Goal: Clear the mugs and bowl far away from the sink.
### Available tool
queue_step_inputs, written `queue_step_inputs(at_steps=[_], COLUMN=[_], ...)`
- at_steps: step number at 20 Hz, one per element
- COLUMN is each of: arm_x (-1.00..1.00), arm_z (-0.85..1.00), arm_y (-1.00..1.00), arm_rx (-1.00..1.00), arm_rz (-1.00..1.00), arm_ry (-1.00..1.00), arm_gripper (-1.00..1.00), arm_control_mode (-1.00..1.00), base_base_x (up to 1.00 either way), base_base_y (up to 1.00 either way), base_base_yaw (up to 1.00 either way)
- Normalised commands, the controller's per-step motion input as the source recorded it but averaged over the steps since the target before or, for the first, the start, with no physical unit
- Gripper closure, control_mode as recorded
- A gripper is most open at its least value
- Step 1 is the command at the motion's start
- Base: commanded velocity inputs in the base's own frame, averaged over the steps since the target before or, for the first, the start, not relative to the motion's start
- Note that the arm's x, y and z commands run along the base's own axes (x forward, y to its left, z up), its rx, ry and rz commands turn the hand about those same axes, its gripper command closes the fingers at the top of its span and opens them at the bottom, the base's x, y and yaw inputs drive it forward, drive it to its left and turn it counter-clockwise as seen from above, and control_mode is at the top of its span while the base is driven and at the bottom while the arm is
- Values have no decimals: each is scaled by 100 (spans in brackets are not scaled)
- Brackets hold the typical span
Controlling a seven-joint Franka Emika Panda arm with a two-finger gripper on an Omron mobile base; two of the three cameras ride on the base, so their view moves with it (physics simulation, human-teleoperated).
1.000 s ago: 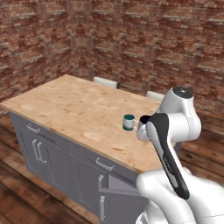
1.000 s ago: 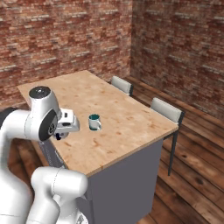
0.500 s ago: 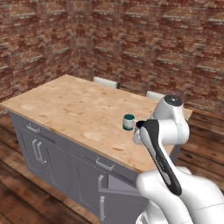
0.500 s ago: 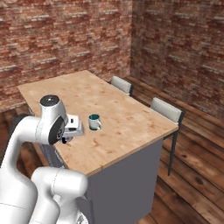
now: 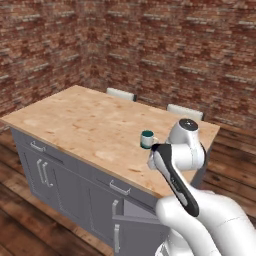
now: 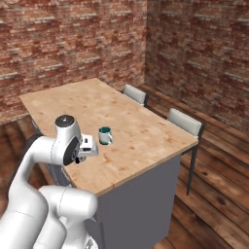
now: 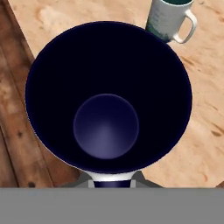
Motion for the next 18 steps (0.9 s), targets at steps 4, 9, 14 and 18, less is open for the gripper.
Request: queue_step_inputs(at_steps=[4, 9, 14, 18], arm_x=[39, 41, 34, 31], arm_z=[-44, -41, -36, -34], arm_y=[0, 0, 0, 0], arm_rx=[0, 0, 0, 0], arm_rz=[0, 0, 0, 0], arm_ry=[6, 5, 2, 3], arm_gripper=[100, 100, 100, 100], arm_control_mode=[-100, -100, -100, -100], base_base_x=[0, 0, 0, 0], base_base_y=[0, 0, 0, 0], base_base_yaw=[0, 0, 0, 0])
